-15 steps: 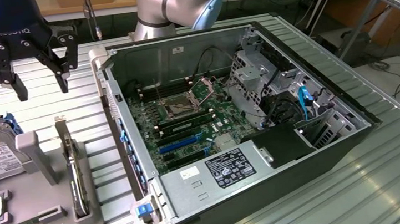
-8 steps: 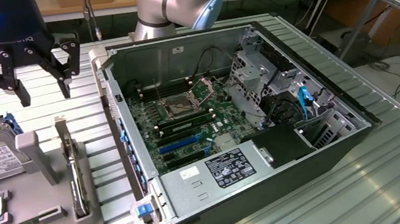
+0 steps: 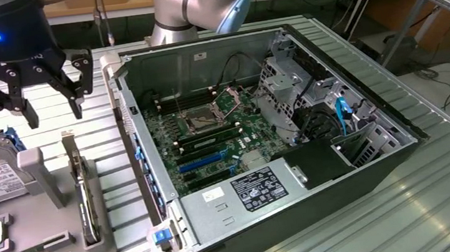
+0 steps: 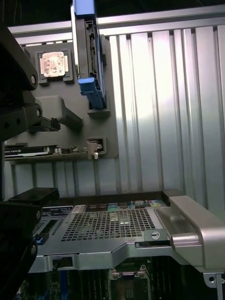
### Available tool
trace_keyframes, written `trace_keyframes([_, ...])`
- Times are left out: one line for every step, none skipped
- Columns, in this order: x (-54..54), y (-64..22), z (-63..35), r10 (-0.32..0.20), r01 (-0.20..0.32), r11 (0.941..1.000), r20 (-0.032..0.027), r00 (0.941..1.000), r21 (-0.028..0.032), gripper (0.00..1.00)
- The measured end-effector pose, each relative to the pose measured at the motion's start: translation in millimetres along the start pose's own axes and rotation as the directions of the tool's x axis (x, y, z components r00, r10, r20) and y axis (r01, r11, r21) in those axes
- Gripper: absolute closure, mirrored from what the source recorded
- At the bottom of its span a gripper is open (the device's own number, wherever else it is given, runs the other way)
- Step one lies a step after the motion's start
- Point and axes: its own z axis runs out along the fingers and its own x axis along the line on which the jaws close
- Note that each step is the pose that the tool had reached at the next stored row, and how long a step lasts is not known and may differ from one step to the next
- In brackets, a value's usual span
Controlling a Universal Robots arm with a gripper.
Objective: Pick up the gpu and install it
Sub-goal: 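Pick up the gpu and move the gpu toward the slot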
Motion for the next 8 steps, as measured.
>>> trace_keyframes([0.0, -0.1, 1.4, 0.000, 0.000, 1.0000, 0.0001, 1.0000, 0.0010, 0.40])
trace_keyframes([0.1, -0.1, 2.7, 0.001, -0.001, 1.0000, 0.0002, 1.0000, 0.0017, 0.40])
trace_keyframes([0.1, -0.2, 4.5, 0.001, -0.001, 1.0000, 0.0003, 1.0000, 0.0029, 0.40])
trace_keyframes([0.1, -0.3, 6.0, 0.001, -0.001, 1.0000, 0.0004, 1.0000, 0.0039, 0.40])
trace_keyframes([0.2, -0.3, 7.2, 0.001, -0.001, 1.0000, 0.0004, 1.0000, 0.0047, 0.40])
trace_keyframes([0.2, -0.4, 9.6, 0.002, -0.002, 1.0000, 0.0006, 1.0000, 0.0065, 0.40])
trace_keyframes([0.5, -0.9, 19.0, 0.003, -0.003, 0.9999, 0.0013, 1.0000, 0.0138, 0.40])
trace_keyframes([0.6, -1.0, 22.5, 0.003, -0.003, 0.9998, 0.0014, 1.0000, 0.0170, 0.40])
